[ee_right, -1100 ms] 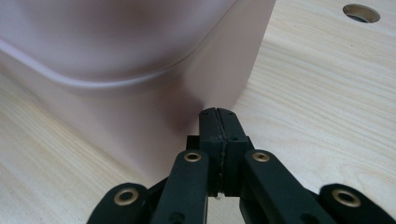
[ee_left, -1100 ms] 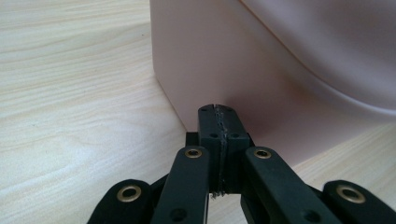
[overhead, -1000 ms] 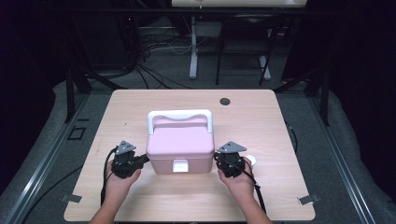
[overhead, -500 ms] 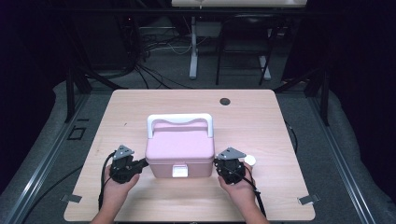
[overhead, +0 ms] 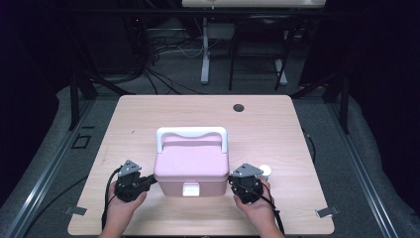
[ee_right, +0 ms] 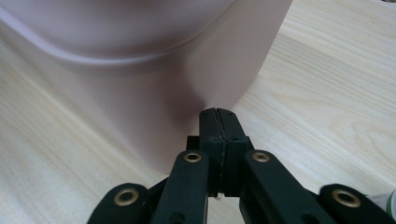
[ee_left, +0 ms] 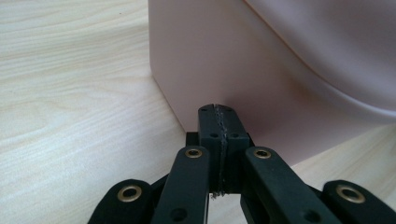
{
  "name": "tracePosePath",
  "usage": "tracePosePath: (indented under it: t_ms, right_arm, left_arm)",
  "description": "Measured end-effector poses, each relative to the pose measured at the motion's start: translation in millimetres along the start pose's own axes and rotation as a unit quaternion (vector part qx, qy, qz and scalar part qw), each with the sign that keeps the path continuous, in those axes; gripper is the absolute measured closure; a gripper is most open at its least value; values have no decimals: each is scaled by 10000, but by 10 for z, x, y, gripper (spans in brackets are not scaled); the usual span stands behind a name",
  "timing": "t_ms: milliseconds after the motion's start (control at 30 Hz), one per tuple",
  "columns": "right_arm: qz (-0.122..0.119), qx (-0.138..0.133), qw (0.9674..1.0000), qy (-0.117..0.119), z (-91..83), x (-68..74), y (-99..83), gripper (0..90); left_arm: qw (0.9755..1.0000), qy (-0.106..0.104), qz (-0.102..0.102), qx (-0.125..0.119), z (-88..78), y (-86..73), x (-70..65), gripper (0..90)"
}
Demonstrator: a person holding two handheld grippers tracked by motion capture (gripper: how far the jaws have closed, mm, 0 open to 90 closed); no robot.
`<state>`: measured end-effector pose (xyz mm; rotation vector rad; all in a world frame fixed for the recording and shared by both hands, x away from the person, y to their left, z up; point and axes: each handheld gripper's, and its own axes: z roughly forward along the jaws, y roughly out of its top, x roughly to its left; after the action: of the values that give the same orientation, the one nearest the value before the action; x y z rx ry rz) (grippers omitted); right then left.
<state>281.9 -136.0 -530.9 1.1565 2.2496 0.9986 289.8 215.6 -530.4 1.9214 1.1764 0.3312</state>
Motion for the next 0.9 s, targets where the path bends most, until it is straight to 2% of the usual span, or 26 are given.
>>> tracePosePath:
  t_ms: [333,900]
  right_arm:
    - [-99,61,9999,69,-107,57,-71,900]
    - [-122,113,9997,194,-277,139,-198,900]
  left_arm:
    - [9999,-83,79,69,-86,-73,-70,900]
    - [9994,-207,218,162,-204,-181,-181,900]
